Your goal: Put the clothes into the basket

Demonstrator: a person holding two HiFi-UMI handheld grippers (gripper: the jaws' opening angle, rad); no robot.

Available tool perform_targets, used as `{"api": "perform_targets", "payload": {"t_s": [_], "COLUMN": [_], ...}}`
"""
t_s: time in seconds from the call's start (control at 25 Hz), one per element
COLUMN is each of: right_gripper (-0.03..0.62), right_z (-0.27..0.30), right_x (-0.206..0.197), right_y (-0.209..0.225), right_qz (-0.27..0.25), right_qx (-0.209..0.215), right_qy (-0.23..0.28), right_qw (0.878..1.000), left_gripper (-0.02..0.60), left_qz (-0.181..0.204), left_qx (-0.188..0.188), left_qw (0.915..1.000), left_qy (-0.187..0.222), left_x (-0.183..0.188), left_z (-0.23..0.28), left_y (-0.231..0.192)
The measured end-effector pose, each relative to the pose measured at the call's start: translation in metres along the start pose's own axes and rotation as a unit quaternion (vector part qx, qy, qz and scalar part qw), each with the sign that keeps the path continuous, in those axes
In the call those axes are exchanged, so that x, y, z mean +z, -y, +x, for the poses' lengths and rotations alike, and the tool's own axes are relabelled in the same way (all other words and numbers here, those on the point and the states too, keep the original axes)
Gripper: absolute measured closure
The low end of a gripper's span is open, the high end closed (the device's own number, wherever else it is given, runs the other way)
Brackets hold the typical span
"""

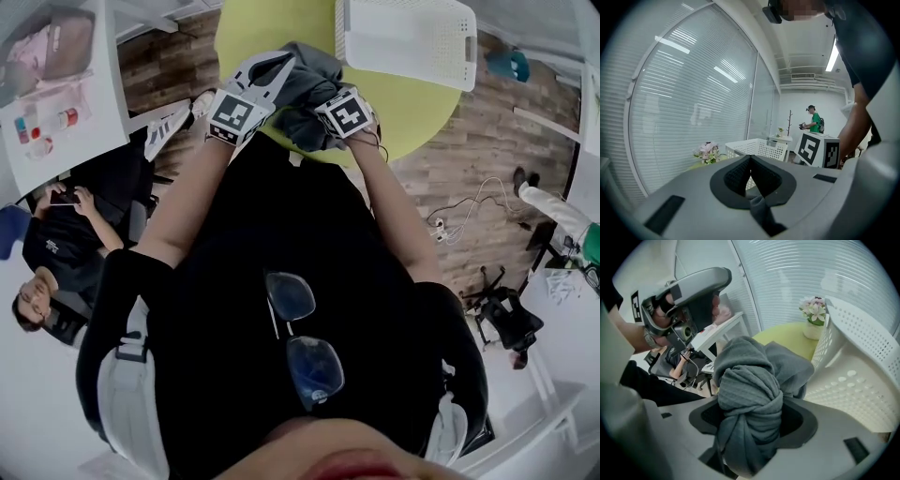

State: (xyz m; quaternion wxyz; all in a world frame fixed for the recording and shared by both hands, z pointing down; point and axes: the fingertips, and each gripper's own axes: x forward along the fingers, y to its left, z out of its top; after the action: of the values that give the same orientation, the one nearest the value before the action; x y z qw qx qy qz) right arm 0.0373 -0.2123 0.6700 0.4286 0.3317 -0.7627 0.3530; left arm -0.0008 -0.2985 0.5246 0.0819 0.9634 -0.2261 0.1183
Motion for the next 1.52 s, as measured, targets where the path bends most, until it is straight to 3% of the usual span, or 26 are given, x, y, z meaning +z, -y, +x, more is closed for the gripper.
{"api": "perform_targets", "payload": {"t_s": [0.24, 0.76, 1.04, 1.36, 1.52], "right_gripper": [0.267, 0.267, 0.266, 0.266, 0.266], "right_z": [-0.051, -0.171, -0.224, -0.257, -0.265], "right_x": [-0.023, -0.051, -0.018, 0.045, 0.07], "right_y": [-0.001, 0.044, 0.084, 0.128, 0.145], "right_qz": [-0.084, -0.257, -0.309, -0.355, -0.375], "right_qx": [0.04, 0.049, -0.007, -0.099, -0.122], "right_qy": [-0.008, -0.033, -0.026, -0.02, -0.02], "right_qw": [0.996, 0.965, 0.951, 0.929, 0.919], "left_gripper": [0.572, 0.572, 0.572, 0.572, 0.571], "left_qz": [-0.002, 0.012, 0.031, 0.042, 0.041], "left_qx": [0.045, 0.102, 0.1, 0.066, 0.053], "left_qw": [0.999, 0.9943, 0.9932, 0.9935, 0.9931], "left_qy": [0.003, 0.028, 0.051, 0.083, 0.096], "left_x": [0.019, 0.087, 0.133, 0.16, 0.171], "left_z": [0.012, 0.052, 0.068, 0.086, 0.099], "left_y": [0.039, 0.112, 0.111, 0.087, 0.078]}}
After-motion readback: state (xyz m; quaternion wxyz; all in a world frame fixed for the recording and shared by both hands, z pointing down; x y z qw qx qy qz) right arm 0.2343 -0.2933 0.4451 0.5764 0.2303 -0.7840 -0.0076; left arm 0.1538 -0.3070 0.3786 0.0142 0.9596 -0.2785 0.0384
